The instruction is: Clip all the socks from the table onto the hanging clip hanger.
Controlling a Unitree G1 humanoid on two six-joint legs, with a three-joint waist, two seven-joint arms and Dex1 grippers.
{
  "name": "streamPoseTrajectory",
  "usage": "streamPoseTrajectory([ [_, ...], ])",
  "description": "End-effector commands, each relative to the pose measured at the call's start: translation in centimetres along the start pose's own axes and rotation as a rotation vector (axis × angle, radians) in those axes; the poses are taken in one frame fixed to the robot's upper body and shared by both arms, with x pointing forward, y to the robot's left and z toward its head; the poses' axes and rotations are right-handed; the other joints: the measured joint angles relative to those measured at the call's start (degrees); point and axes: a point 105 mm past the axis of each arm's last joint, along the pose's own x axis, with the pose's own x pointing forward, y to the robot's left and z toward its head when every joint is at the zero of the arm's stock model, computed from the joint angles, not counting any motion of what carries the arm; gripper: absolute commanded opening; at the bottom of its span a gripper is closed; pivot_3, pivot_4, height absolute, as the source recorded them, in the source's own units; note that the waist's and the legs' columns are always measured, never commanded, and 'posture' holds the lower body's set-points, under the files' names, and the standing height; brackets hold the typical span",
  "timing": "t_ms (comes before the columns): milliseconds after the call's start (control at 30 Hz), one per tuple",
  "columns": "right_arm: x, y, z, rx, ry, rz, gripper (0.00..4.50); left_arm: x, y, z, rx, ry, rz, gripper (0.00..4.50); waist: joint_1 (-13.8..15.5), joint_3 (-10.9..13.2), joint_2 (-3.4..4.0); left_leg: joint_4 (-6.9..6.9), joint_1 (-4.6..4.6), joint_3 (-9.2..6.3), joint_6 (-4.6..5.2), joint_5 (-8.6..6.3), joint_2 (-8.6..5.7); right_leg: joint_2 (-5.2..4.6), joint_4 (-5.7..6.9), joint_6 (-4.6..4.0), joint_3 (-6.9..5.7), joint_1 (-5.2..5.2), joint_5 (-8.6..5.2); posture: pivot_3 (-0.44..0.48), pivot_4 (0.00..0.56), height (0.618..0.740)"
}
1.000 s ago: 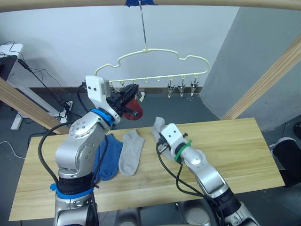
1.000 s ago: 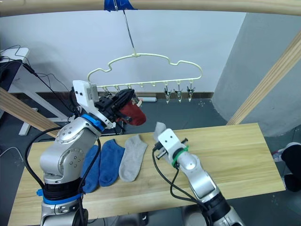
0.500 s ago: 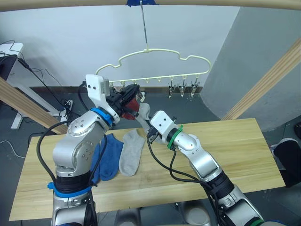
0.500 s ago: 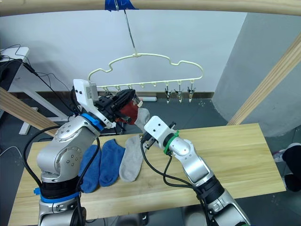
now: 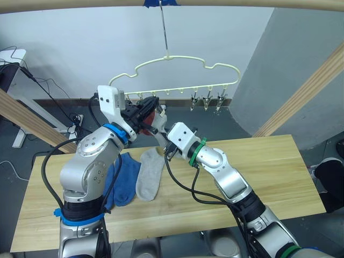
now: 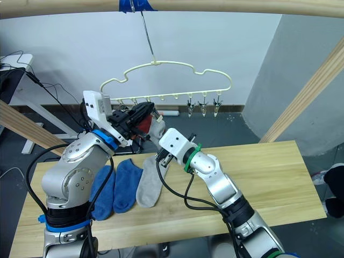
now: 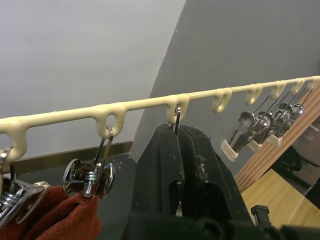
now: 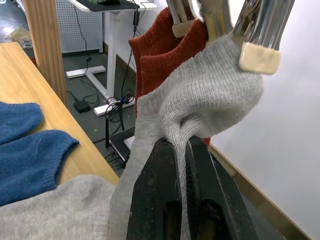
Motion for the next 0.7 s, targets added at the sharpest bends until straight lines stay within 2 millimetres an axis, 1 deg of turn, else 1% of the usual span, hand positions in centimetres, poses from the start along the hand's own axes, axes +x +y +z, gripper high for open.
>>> streamPoseTrajectory([
  [33, 0.25, -0.42, 1.65, -0.025, -0.063, -0.012, 0.04, -0.19, -0.84, 1.13, 0.036, -0.046, -0.023, 0.0, 0.0, 0.0, 0.0, 0.0, 0.0, 0.0, 0.0, 0.0, 0.0, 0.0, 0.0, 0.0, 0.0, 0.0, 0.0, -0.201, 0.304, 0.74],
  [200, 0.53, -0.5, 2.08, -0.026, -0.078, -0.016, 0.04, -0.18, -1.0, 1.06, 0.028, -0.046, -0.031, 0.0, 0.0, 0.0, 0.0, -0.01, 0.0, 0.0, 0.0, 0.0, 0.0, 0.0, -0.01, 0.0, 0.0, 0.0, 0.0, -0.205, 0.303, 0.74],
  [367, 0.84, -0.3, 2.42, -0.022, -0.088, -0.013, 0.04, -0.33, -0.52, 1.23, 0.068, -0.057, -0.002, 0.0, 0.0, 0.0, 0.0, -0.01, 0.0, -0.01, 0.0, 0.0, 0.01, 0.0, 0.0, 0.0, -0.01, 0.0, 0.0, -0.203, 0.301, 0.74],
  [467, 0.92, -0.31, 2.45, -0.02, -0.09, -0.013, 0.0, -0.39, -0.49, 1.29, 0.063, -0.06, -0.006, 0.87, 0.0, 0.0, 0.0, -0.01, 0.0, -0.02, 0.0, 0.0, 0.01, -0.01, -0.01, 0.0, 0.0, 0.0, 0.0, -0.202, 0.301, 0.74],
  [567, 0.97, -0.34, 2.46, -0.021, -0.091, -0.014, 0.0, -0.39, -0.36, 1.29, 0.068, -0.06, 0.004, 1.86, 0.0, 0.0, 0.0, -0.01, 0.0, -0.02, 0.0, 0.0, 0.01, -0.03, -0.01, 0.0, 0.01, 0.0, 0.0, -0.202, 0.301, 0.74],
  [667, 1.05, -0.29, 2.4, -0.02, -0.09, -0.011, 0.0, -0.49, -0.64, 1.02, 0.067, -0.043, -0.017, 2.76, 0.0, 0.0, 0.0, -0.01, 0.0, -0.02, 0.0, 0.0, 0.01, -0.03, 0.0, 0.0, 0.0, 0.0, 0.0, -0.2, 0.298, 0.74],
  [700, 1.07, -0.28, 2.38, -0.019, -0.089, -0.01, 0.0, -0.52, -0.66, 0.96, 0.069, -0.039, -0.019, 2.76, 0.0, 0.0, 0.0, -0.01, 0.0, -0.02, 0.0, 0.0, 0.01, -0.03, 0.0, 0.0, 0.0, -0.01, 0.0, -0.2, 0.298, 0.74],
])
